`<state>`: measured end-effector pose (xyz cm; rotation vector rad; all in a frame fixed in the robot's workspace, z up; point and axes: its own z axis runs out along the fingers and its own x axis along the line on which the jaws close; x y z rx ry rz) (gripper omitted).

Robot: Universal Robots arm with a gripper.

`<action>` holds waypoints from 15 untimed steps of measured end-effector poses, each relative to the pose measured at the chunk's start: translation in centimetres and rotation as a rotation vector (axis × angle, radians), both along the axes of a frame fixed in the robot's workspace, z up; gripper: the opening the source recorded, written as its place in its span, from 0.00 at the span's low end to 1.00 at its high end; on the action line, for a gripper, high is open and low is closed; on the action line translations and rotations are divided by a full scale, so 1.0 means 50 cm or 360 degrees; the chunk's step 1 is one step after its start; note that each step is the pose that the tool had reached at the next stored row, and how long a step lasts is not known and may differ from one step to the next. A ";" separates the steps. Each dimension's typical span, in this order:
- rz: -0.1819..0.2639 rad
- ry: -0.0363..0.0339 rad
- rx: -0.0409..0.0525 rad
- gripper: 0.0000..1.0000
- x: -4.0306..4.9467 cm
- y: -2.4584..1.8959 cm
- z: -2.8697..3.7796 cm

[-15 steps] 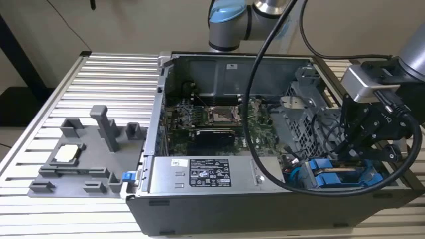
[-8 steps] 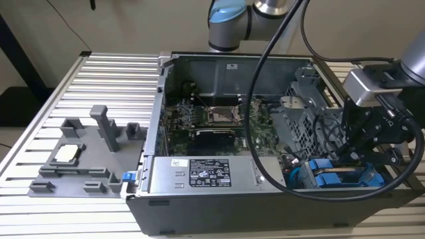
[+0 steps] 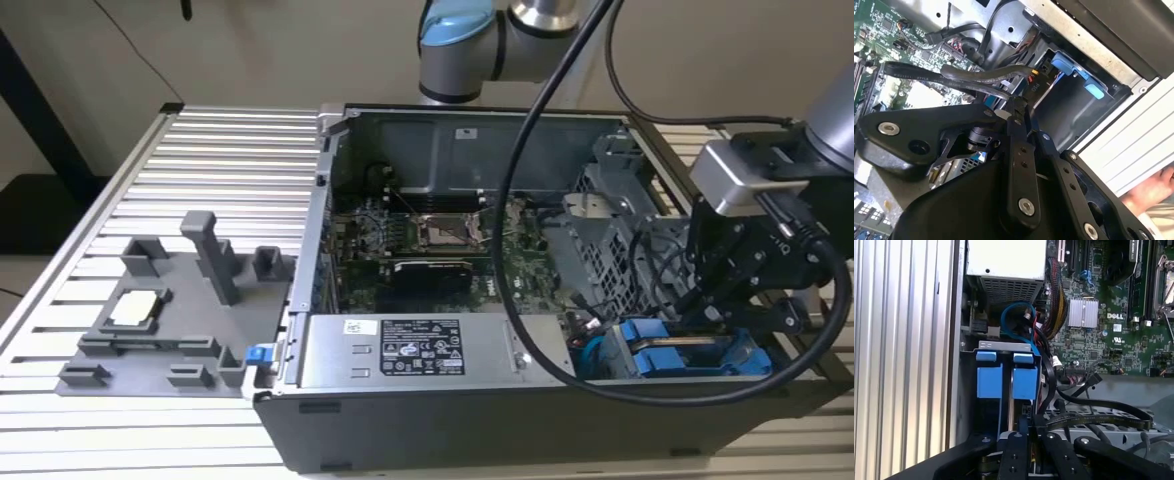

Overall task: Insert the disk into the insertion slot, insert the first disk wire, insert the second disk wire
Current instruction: 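Insert the second disk wire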

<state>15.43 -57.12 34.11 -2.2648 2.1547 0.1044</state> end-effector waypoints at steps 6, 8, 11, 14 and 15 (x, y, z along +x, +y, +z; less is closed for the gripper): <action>0.0000 0.0000 0.0001 0.16 0.001 -0.0036 -0.006; 0.0000 0.0000 -0.0001 0.16 0.001 -0.0043 -0.010; 0.0000 0.0000 0.0000 0.16 0.001 -0.0046 -0.011; 0.0000 0.0000 0.0001 0.16 0.001 -0.0044 -0.012; 0.0000 0.0000 0.0001 0.16 0.001 -0.0045 -0.012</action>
